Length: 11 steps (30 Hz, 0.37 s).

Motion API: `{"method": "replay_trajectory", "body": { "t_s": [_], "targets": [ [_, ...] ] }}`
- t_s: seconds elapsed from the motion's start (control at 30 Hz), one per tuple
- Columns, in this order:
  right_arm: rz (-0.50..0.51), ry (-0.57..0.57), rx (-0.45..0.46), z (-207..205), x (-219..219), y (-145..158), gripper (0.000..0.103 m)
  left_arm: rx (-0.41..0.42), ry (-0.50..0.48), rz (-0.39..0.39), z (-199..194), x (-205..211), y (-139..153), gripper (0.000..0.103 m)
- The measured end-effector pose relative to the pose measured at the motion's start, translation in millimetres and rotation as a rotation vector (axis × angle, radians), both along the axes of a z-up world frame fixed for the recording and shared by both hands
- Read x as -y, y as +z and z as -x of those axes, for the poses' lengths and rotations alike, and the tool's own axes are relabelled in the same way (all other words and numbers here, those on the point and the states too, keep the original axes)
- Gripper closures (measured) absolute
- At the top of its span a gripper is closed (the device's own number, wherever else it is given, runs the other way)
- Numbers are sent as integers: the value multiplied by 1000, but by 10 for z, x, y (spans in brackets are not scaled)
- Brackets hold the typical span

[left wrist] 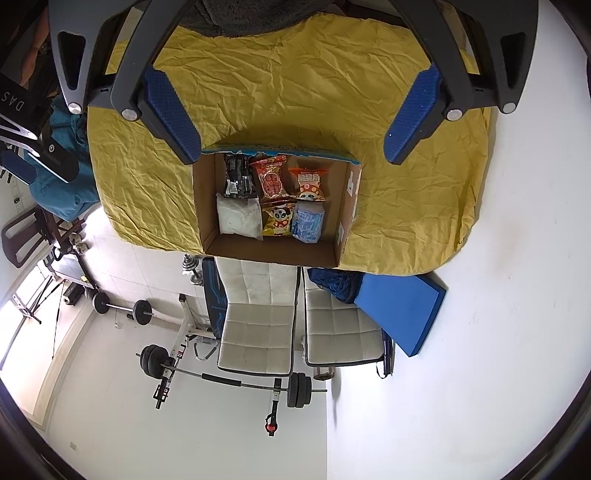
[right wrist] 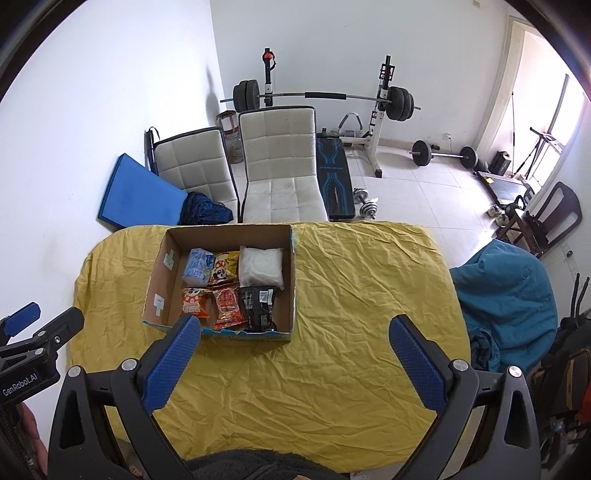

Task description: Organize soft objects

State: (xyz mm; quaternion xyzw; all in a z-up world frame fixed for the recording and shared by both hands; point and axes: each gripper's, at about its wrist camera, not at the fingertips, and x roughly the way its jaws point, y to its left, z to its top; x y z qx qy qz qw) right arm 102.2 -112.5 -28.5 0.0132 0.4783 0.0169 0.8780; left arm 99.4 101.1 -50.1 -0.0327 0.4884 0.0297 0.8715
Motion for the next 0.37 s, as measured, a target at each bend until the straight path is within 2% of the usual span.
{"method": "replay_trajectory", "body": {
  "t_s": [0.37],
  "targets": [
    [0, -3, -3, 14, 32, 1, 0, 8, 6, 13, 26, 20, 27, 1]
  ]
}}
